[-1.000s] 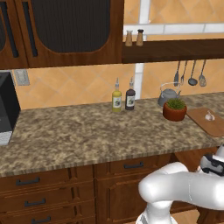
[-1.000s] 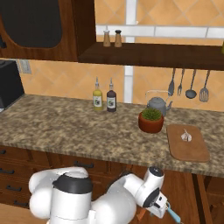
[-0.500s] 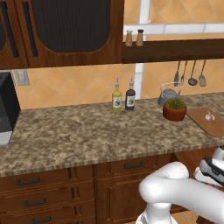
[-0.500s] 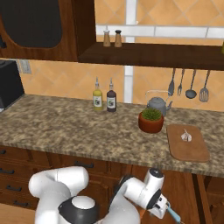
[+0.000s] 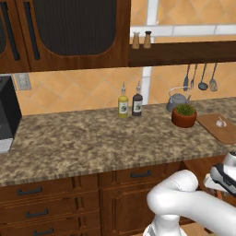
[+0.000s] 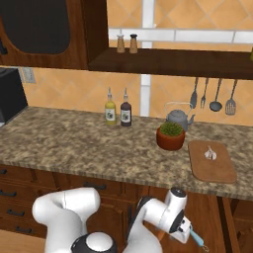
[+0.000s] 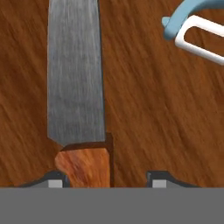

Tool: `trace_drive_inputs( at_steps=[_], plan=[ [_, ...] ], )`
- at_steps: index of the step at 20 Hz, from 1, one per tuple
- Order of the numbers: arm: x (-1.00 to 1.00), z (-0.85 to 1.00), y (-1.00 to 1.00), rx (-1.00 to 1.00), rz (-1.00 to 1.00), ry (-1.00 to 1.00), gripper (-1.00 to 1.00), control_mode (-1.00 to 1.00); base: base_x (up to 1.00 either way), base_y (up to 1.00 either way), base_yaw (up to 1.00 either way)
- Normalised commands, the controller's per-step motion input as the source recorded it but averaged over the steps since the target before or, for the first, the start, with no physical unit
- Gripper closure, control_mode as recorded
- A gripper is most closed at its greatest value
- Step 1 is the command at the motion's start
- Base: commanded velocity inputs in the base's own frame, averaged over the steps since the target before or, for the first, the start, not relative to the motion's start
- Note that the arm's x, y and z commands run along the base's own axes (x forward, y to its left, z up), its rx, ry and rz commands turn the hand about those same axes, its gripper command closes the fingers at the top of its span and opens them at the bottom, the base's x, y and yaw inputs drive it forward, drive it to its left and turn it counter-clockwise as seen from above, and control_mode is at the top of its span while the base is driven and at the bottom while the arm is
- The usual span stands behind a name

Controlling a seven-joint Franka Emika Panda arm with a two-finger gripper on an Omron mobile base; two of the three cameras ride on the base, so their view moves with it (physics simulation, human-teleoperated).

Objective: Place the appropriate cutting tool for cutting the garlic skin on the cutting board.

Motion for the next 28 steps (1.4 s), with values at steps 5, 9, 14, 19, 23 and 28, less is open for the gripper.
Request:
trace_drive_inputs(
  at_steps=[5,9,14,19,23,28],
  plan=[
    [-0.14,-0.12,-0.14,0.00,-0.01,-0.01,1.00,-1.00,0.00,0.00,0.00],
    [-0.46,0.26,-0.33,0.00,0.00,-0.08,1.00,-1.00,0.00,0.00,0.00],
    [-0.51,0.93,-0.01,0.01,0.00,-0.09,1.00,-1.00,0.00,0.00,0.00],
    [-0.54,1.00,0.14,0.00,0.00,-0.02,1.00,-1.00,0.00,0.00,0.00],
    [-0.36,1.00,0.04,0.00,0.00,0.00,1.00,-1.00,0.00,0.00,0.00],
    [-0.13,0.99,-0.19,0.00,-0.11,-0.02,1.00,-1.00,0.00,0.00,0.00]
  ],
)
